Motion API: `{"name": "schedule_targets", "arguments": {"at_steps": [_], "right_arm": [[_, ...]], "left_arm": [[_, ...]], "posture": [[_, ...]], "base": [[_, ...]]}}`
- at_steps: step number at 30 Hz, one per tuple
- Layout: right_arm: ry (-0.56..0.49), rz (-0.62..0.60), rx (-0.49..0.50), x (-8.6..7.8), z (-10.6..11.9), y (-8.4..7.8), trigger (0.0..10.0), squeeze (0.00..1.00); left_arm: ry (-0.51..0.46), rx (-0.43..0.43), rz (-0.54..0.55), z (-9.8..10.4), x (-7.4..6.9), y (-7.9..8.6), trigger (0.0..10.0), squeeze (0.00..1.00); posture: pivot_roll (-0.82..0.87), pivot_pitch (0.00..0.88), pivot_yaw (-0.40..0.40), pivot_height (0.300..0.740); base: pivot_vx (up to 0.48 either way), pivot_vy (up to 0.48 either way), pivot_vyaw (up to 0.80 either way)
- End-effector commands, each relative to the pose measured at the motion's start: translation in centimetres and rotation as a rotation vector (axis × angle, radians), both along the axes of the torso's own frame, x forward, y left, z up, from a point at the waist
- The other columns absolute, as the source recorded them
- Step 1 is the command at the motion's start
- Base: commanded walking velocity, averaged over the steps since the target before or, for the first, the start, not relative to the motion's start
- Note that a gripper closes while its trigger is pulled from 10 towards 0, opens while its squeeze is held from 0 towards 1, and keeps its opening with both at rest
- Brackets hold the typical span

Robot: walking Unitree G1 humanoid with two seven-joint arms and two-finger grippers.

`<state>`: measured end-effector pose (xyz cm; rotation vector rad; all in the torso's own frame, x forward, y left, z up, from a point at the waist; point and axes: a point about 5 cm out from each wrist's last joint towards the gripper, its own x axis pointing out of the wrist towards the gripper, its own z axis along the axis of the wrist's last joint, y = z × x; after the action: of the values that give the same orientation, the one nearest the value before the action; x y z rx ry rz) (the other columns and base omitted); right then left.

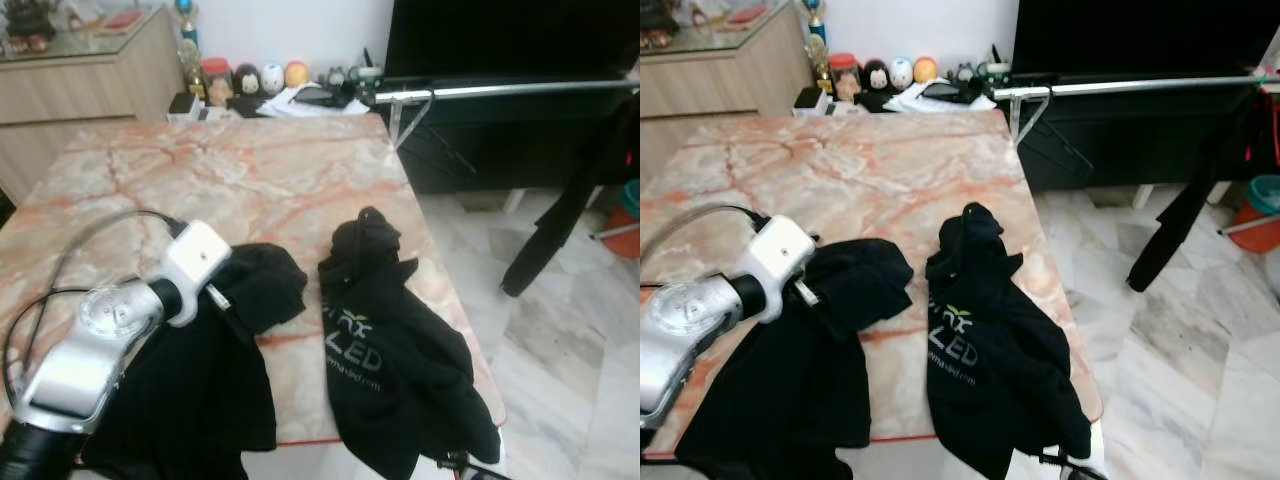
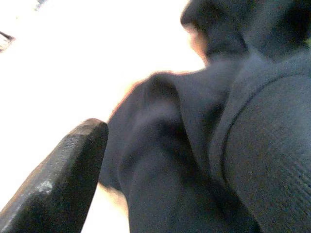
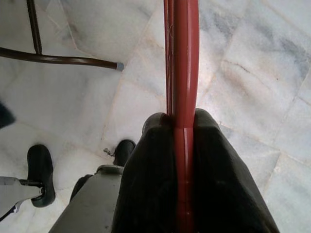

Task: Hang hanger

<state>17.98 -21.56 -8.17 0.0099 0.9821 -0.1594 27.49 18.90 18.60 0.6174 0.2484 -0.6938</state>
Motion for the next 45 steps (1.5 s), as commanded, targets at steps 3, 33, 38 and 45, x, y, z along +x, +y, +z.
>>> {"name": "schedule_targets", "arguments": {"at_steps": [3, 33, 38, 45], "right_arm": [[-0.004, -0.015, 0.003, 0.0, 0.0, -0.1, 10.0, 0.0], [-0.002, -0.009, 0.003, 0.0, 0.0, 0.0, 10.0, 0.0], [-0.003, -0.015, 0.001, 0.0, 0.0, 0.0, 10.0, 0.0], [-0.001, -0.01, 0.002, -0.1, 0.0, 0.0, 10.0, 0.0]], "left_arm": [[0.251, -0.063, -0.265, -1.4, -3.7, -1.9, 10.0, 0.0], [-0.097, -0.102, 0.152, 1.1, 1.7, 0.9, 10.0, 0.0], [-0.077, -0.133, 0.081, 1.3, 1.1, 0.1, 10.0, 0.0], [-0.077, -0.134, 0.087, 1.0, 1.1, 0.2, 10.0, 0.0]], "posture": [[0.2, 0.0, 0.005, 0.74], [0.2, 0.0, 0.006, 0.74], [0.2, 0.0, 0.005, 0.74], [0.2, 0.0, 0.005, 0.74]], "base": [[0.0, 0.0, 0.0], [0.0, 0.0, 0.0], [0.0, 0.0, 0.0], [0.0, 0.0, 0.0]]}}
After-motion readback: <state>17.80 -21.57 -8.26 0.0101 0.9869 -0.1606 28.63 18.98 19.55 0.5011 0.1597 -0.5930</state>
